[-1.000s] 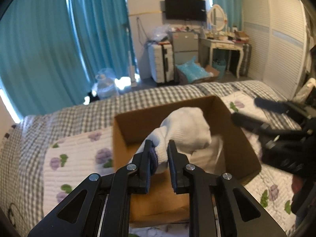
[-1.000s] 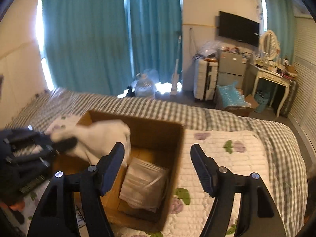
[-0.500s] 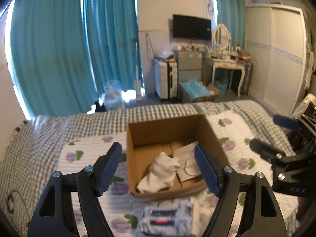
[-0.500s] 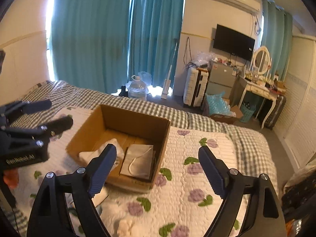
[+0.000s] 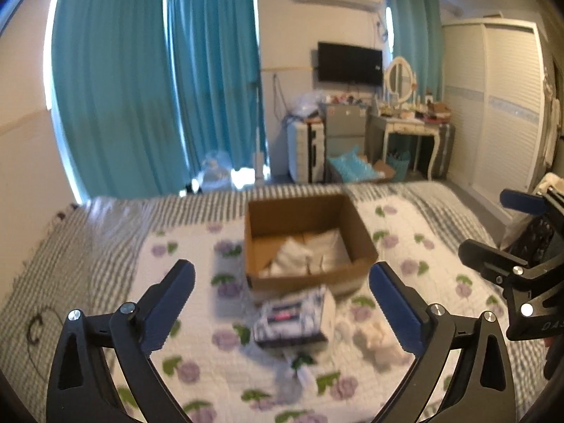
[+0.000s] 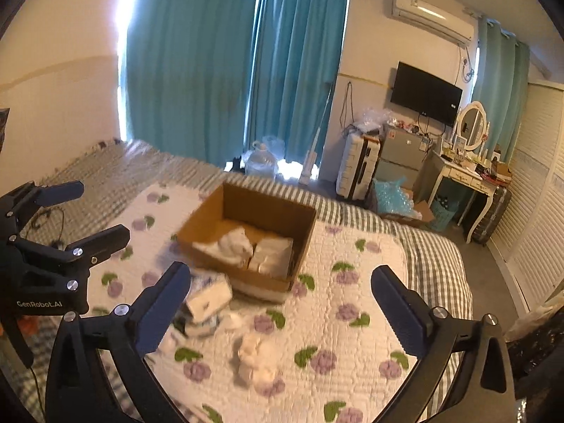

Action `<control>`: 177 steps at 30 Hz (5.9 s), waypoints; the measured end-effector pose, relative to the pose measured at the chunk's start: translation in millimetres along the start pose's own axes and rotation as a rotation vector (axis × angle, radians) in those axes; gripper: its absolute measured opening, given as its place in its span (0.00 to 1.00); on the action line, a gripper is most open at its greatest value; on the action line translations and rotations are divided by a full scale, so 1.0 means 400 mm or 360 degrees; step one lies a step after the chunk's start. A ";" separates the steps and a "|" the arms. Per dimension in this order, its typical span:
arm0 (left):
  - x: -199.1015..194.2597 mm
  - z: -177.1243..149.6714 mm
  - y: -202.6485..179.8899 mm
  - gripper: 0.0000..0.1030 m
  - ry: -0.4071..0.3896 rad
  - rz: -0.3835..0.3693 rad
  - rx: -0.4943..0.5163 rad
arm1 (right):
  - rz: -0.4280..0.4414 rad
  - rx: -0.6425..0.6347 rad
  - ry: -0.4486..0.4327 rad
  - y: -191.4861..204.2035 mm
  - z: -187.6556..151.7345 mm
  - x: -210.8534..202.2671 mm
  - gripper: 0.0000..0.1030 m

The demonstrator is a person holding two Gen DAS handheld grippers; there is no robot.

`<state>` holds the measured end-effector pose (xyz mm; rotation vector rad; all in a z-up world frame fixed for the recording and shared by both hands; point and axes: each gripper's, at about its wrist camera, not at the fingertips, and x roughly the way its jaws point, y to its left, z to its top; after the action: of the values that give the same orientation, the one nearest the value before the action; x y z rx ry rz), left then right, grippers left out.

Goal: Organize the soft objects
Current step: 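Grasp the lace cloth with the right gripper while the left grasps the white towel roll, then lower the lace cloth and towel roll into the box and open both grippers, then grasp the floral tissue pack with the right gripper and lift it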

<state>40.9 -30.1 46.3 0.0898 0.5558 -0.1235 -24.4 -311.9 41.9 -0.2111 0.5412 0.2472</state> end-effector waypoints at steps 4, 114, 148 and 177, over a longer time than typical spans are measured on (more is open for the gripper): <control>0.035 -0.073 -0.012 0.98 0.0106 0.0032 -0.0008 | 0.0010 -0.0016 0.0117 0.010 -0.081 0.037 1.00; 0.563 0.102 0.042 0.78 0.0232 -0.0169 0.0121 | 0.0074 0.0228 0.0146 -0.093 0.111 0.645 0.69; 0.148 -0.181 0.237 1.00 0.0266 0.0163 -0.0110 | 0.0378 -0.0254 0.0348 0.229 -0.133 0.369 1.00; 0.252 -0.228 0.310 1.00 0.0409 0.0119 -0.0238 | 0.0366 -0.0188 0.0390 0.289 -0.166 0.491 0.43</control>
<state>96.1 93.9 -77.9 -0.0199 0.8154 0.0033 73.3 -185.0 -133.4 -0.2966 0.7964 0.4814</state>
